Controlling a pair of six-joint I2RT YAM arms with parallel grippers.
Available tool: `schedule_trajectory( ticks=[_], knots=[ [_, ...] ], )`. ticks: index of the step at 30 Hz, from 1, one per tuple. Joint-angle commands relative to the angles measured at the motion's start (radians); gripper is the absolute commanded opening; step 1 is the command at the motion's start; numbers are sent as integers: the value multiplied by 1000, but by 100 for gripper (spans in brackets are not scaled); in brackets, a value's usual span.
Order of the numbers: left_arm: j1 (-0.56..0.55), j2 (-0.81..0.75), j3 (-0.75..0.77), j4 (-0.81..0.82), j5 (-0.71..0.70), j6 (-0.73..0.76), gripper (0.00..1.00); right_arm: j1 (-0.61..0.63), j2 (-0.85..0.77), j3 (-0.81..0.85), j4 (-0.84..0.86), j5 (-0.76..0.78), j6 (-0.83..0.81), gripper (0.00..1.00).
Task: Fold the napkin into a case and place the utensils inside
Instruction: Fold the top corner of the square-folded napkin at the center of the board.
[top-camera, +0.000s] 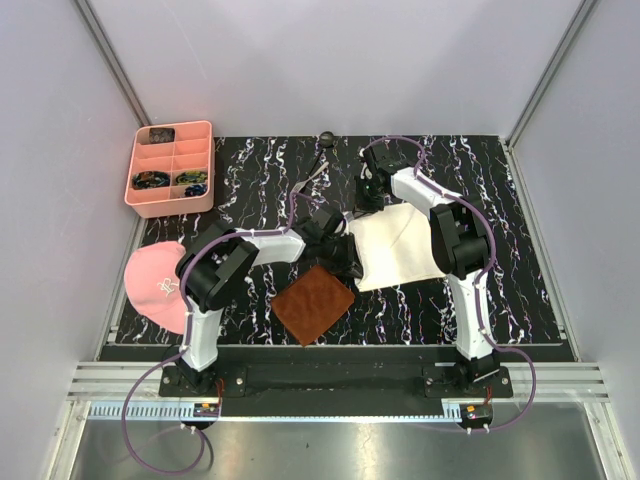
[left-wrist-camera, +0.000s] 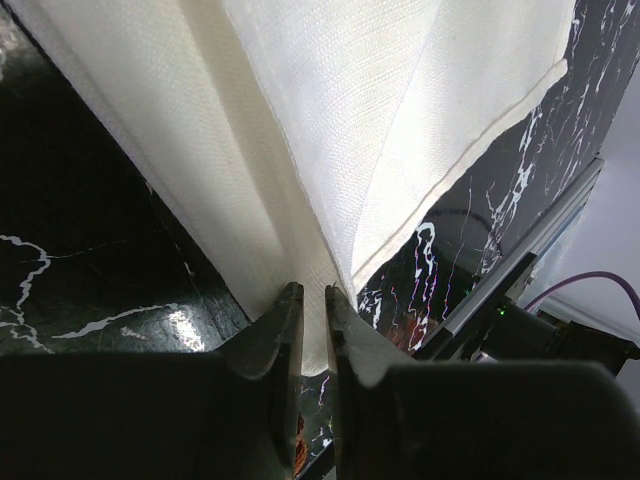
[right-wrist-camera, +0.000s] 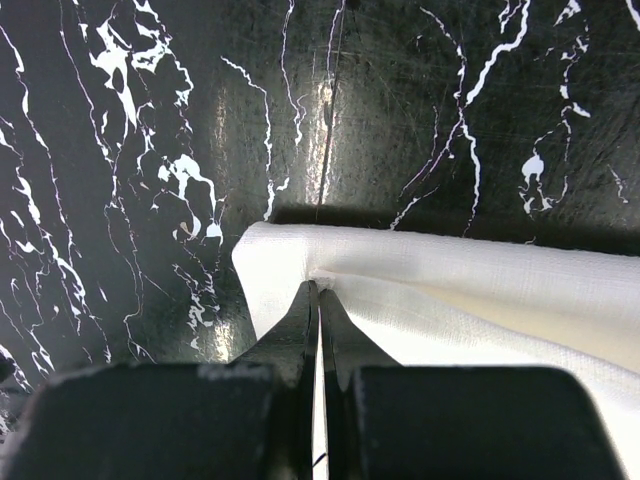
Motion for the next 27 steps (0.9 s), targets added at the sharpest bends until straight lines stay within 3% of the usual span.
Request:
schedule_trajectory(
  ticks=[1,11,15,16,18,21,27],
  knots=[
    [-7,-33,-11,43,2,0,17,9,2,23,30,-23,-12,0],
    [17,-141,-24,-83,-132,55,26,9,-14,11,28,-29,-16,1],
    [25,-210,-11,-103,-173,61,24,9,-14,6,28,-36,-18,3],
    [24,-211,4,-93,-162,62,17,9,-15,6,28,-39,-16,4],
    [24,-194,44,-90,-114,53,13,9,-17,4,28,-43,-13,6],
    [17,-141,101,-66,-53,40,13,9,-20,7,28,-43,-12,13],
    [-1,-23,161,-26,19,20,12,9,-20,14,23,-57,2,15]
  ],
)
